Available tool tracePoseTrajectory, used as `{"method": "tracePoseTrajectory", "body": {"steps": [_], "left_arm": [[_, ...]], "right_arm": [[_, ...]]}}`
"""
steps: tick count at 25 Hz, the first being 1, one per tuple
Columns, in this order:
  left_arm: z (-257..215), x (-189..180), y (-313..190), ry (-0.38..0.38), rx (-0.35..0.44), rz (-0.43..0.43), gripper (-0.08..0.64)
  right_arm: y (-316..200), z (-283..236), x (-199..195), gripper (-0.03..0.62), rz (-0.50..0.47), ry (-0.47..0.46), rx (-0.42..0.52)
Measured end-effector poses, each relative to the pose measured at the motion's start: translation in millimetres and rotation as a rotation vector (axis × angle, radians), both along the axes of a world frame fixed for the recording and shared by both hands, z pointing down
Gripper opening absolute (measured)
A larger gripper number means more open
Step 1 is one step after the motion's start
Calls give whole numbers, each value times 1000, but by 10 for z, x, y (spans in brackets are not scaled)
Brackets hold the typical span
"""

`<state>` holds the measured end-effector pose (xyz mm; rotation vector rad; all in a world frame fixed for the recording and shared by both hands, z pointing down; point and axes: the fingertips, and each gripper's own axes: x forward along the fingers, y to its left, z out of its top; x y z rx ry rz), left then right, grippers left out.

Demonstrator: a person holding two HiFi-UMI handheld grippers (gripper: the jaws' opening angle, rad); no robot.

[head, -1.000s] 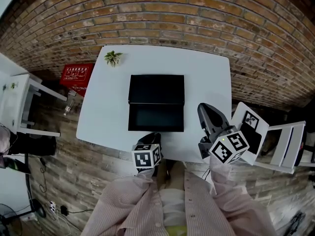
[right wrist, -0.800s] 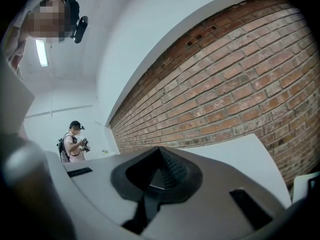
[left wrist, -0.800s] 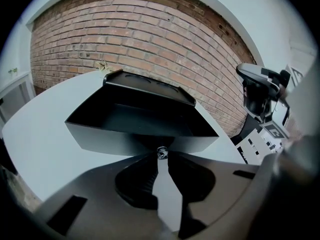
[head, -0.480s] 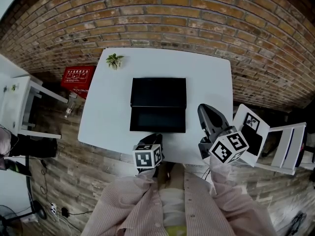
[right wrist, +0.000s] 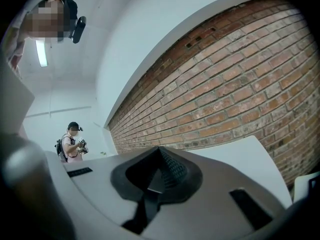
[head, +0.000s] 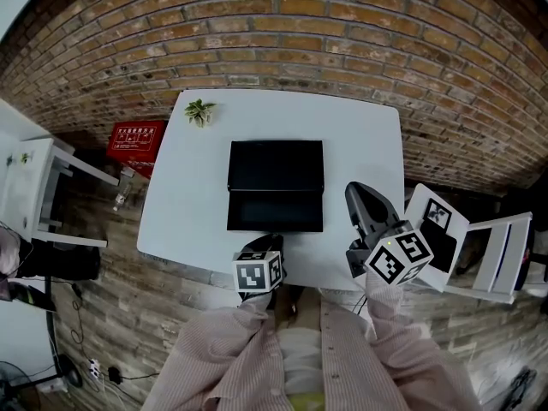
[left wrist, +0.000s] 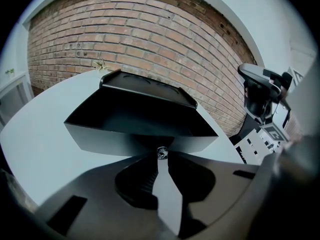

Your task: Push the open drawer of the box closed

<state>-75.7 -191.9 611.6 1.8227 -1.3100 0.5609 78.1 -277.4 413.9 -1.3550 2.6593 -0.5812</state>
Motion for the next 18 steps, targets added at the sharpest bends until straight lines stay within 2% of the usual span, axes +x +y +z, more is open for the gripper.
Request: {"method": "tracePoseTrajectory", "body": {"steps": [18], "left_arm": [[22, 17, -181, 1, -3, 9, 58]], "right_arm": [[-74, -27, 104, 3, 37, 2, 12]]}}
